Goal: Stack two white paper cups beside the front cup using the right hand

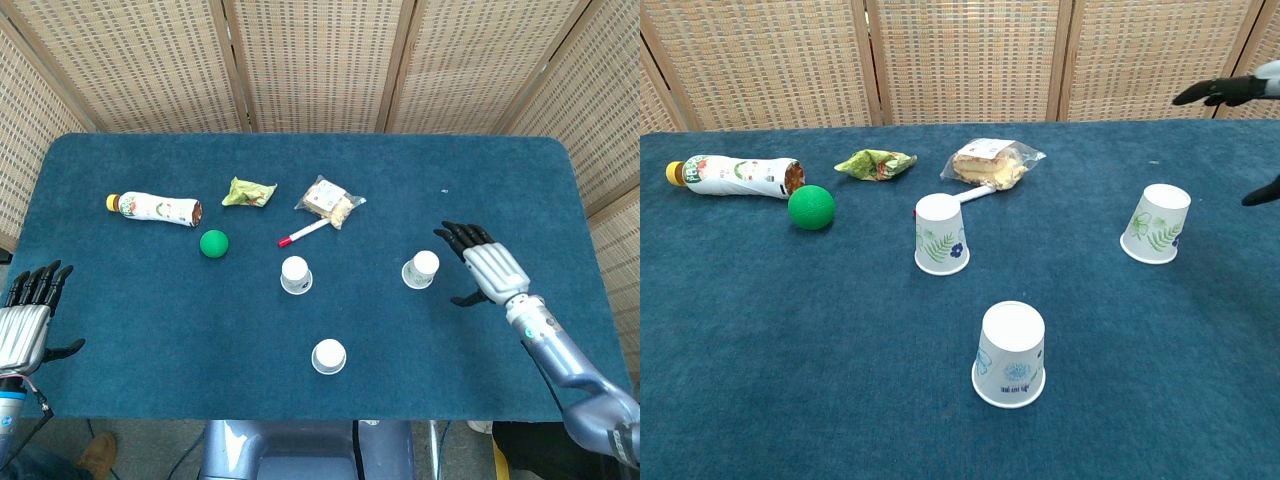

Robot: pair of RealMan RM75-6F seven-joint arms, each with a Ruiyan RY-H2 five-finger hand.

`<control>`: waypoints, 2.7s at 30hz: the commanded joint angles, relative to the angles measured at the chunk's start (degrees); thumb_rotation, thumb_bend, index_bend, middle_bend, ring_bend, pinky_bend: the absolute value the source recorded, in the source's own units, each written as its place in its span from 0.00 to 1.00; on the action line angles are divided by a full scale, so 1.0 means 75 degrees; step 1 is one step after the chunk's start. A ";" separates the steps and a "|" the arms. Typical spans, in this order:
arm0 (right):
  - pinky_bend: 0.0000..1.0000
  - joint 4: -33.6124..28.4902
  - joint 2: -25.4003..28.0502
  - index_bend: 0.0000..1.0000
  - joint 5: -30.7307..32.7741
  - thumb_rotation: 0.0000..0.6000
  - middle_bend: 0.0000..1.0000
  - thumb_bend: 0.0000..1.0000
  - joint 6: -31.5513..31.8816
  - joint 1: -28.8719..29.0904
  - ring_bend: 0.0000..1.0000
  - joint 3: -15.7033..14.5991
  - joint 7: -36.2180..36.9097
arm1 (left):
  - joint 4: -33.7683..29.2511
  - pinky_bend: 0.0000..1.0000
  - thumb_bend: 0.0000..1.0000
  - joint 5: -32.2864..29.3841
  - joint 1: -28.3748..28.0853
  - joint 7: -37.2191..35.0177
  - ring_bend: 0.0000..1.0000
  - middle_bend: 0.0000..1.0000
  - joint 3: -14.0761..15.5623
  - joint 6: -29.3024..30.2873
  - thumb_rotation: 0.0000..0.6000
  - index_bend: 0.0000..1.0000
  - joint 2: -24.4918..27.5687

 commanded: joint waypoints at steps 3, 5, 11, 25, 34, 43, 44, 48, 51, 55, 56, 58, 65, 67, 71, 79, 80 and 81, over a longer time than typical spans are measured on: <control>0.13 0.0645 -0.0601 0.04 0.0662 1.00 0.03 0.00 -0.0940 0.0719 0.00 0.0080 -0.0388 | 0.0067 0.00 0.00 -0.0274 -0.0151 0.0201 0.00 0.00 -0.0081 -0.0226 1.00 0.00 -0.0104; 0.14 0.0821 -0.0782 0.06 0.0813 1.00 0.04 0.00 -0.1116 0.0855 0.00 0.0043 -0.0495 | 0.0076 0.00 0.00 -0.0328 -0.0179 0.0247 0.00 0.00 -0.0077 -0.0277 1.00 0.00 -0.0127; 0.18 0.1314 -0.1341 0.15 0.1127 1.00 0.13 0.00 -0.1390 0.1146 0.03 -0.0100 -0.0793 | 0.0125 0.00 0.00 -0.0470 -0.0250 0.0349 0.00 0.00 -0.0074 -0.0385 1.00 0.00 -0.0183; 0.65 0.2538 -0.2368 0.47 0.1620 1.00 0.46 0.24 -0.0916 0.1278 0.44 -0.0267 -0.1559 | 0.0104 0.00 0.00 -0.0493 -0.0252 0.0262 0.00 0.00 -0.0041 -0.0327 1.00 0.00 -0.0145; 0.68 0.1710 -0.1780 0.49 0.1195 1.00 0.48 0.33 -0.0509 0.1089 0.47 -0.0348 -0.1351 | 0.0052 0.00 0.00 -0.0416 -0.0250 0.0187 0.00 0.00 0.0009 -0.0301 1.00 0.00 -0.0092; 0.68 -0.0891 -0.0031 0.49 -0.0938 1.00 0.48 0.33 0.0630 0.0599 0.47 -0.1044 -0.1270 | -0.0030 0.00 0.00 -0.0147 -0.0202 0.0120 0.00 0.00 0.0129 -0.0180 1.00 0.00 -0.0036; 0.68 -0.1102 0.0106 0.49 -0.1207 1.00 0.48 0.33 0.0719 0.0561 0.47 -0.1171 -0.1317 | -0.0035 0.00 0.00 -0.0114 -0.0193 0.0117 0.00 0.00 0.0145 -0.0161 1.00 0.00 -0.0034; 0.68 -0.1640 0.0306 0.49 -0.2143 1.00 0.48 0.33 0.0790 0.0561 0.47 -0.1638 -0.1603 | -0.0069 0.00 0.00 0.0011 -0.0167 0.0110 0.00 0.00 0.0199 -0.0099 1.00 0.00 -0.0023; 0.68 -0.1802 0.0216 0.49 -0.2588 1.00 0.48 0.33 0.0758 0.0622 0.47 -0.1844 -0.1818 | -0.0089 0.00 0.00 0.0065 -0.0152 0.0095 0.00 0.00 0.0224 -0.0070 1.00 0.00 -0.0007; 0.68 -0.1868 -0.0077 0.49 -0.2771 1.00 0.48 0.33 0.0616 0.0721 0.47 -0.1925 -0.2100 | -0.0096 0.00 0.00 0.0100 -0.0139 0.0057 0.00 0.00 0.0244 -0.0056 1.00 0.00 0.0013; 0.68 -0.1858 -0.0183 0.49 -0.2760 1.00 0.48 0.33 0.0562 0.0752 0.47 -0.1913 -0.2190 | -0.0097 0.00 0.00 0.0106 -0.0138 0.0047 0.00 0.00 0.0249 -0.0058 1.00 0.00 0.0018; 0.68 -0.1830 -0.0352 0.49 -0.2691 1.00 0.48 0.33 0.0472 0.0791 0.47 -0.1884 -0.2326 | -0.0096 0.00 0.00 0.0112 -0.0137 0.0026 0.00 0.00 0.0257 -0.0067 1.00 0.00 0.0026; 0.68 -0.1605 -0.0817 0.49 -0.2298 1.00 0.48 0.33 0.0151 0.0896 0.47 -0.1768 -0.2875 | -0.0102 0.00 0.00 0.0106 -0.0146 -0.0059 0.00 0.00 0.0260 -0.0104 1.00 0.00 0.0071; 0.68 -0.1560 -0.0878 0.49 -0.2188 1.00 0.48 0.33 0.0096 0.0897 0.47 -0.1763 -0.2993 | -0.0096 0.00 0.00 0.0084 -0.0152 -0.0097 0.00 0.00 0.0254 -0.0128 1.00 0.00 0.0083; 0.68 -0.1515 -0.1000 0.49 -0.1996 1.00 0.48 0.33 0.0026 0.0912 0.47 -0.1736 -0.3266 | -0.0087 0.00 0.00 0.0069 -0.0173 -0.0139 0.00 0.00 0.0254 -0.0181 1.00 0.00 0.0101; 0.68 -0.1540 -0.1255 0.44 -0.1711 1.00 0.43 0.32 -0.0012 0.0932 0.46 -0.1684 -0.3664 | -0.0101 0.00 0.00 0.0082 -0.0170 -0.0157 0.00 0.00 0.0267 -0.0178 1.00 0.00 0.0121; 0.68 -0.1525 -0.1296 0.39 -0.1685 1.00 0.38 0.30 -0.0017 0.0938 0.44 -0.1681 -0.3739 | -0.0103 0.00 0.00 0.0083 -0.0171 -0.0151 0.00 0.00 0.0270 -0.0181 1.00 0.00 0.0121; 0.68 -0.1504 -0.1327 0.36 -0.1650 1.00 0.35 0.29 -0.0038 0.0947 0.42 -0.1682 -0.3832 | -0.0104 0.00 0.00 0.0084 -0.0172 -0.0149 0.00 0.00 0.0272 -0.0183 1.00 0.00 0.0121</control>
